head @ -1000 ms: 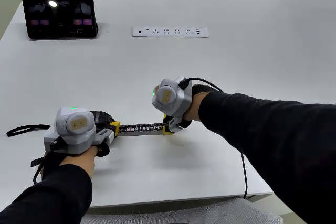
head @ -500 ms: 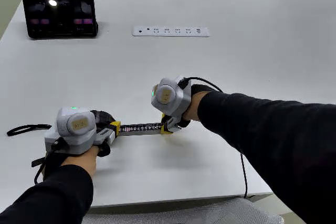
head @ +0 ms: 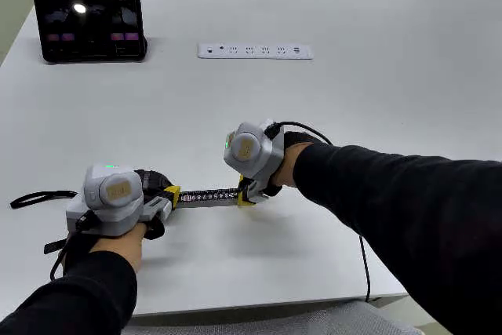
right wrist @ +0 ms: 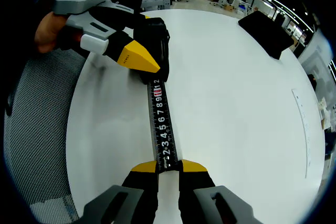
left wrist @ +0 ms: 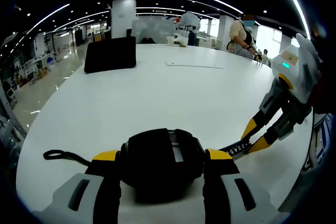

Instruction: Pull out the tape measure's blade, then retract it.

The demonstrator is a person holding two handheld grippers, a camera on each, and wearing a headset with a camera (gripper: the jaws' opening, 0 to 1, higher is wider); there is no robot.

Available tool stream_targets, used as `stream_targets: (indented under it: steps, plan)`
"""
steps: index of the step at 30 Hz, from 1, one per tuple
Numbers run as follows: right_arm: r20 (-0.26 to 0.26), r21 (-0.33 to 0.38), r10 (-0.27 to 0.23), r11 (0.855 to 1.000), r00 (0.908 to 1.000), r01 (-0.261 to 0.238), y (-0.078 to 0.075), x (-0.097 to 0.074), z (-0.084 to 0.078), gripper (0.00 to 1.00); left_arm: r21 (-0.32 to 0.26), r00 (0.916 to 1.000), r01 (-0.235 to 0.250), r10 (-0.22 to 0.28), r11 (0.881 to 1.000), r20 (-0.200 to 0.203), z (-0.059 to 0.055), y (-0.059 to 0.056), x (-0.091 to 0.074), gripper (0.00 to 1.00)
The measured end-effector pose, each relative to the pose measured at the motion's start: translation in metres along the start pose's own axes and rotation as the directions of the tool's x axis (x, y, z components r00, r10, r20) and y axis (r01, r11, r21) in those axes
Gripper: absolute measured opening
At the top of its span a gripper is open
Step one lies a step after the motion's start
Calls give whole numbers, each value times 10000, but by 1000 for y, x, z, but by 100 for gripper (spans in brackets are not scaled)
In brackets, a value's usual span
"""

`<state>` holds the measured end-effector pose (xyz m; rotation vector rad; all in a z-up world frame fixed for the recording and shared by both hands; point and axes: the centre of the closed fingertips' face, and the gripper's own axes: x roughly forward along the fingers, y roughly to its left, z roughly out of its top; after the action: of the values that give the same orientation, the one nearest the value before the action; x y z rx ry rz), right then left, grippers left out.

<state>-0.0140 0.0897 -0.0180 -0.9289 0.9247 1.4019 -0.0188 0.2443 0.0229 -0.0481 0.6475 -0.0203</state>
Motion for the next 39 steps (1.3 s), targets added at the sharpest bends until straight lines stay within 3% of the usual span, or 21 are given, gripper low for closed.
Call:
stream_targets:
  steps: [16,21,39]
  plan:
    - [196,-123,15,9999,9998,-13,1,3,8,11,-265,9999,135,-135,9996,-2,-1,1,-1,58]
    - [285,-670,148,9977,9995,-129,3,4,11,11,-250,9999,155,-155,9996,14,0,0,-3,58]
    - [371,-527,191,9985,9991,-171,4,7,17,11,-152,9999,147,-147,9998,-1,0,-2,-6,58]
